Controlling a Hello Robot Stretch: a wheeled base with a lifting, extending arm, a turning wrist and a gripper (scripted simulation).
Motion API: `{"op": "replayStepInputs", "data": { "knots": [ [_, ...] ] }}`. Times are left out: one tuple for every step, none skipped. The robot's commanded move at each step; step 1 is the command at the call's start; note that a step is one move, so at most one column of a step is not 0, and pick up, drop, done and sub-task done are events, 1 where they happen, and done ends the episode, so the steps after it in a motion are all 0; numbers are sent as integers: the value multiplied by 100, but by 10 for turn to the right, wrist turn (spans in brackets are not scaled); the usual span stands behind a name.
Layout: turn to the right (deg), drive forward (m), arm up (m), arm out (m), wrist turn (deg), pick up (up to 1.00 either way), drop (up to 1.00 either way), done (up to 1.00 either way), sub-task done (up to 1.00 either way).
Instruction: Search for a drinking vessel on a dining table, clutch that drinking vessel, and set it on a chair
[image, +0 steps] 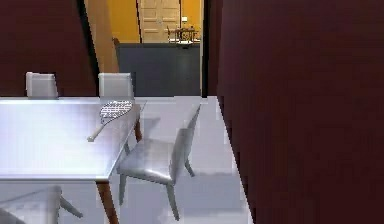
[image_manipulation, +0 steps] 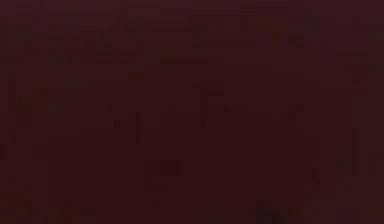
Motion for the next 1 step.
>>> {"op": "replayStepInputs", "data": {
  "knots": [
    [0,15,0,0,0,0,0,0,0]
  ]
}}
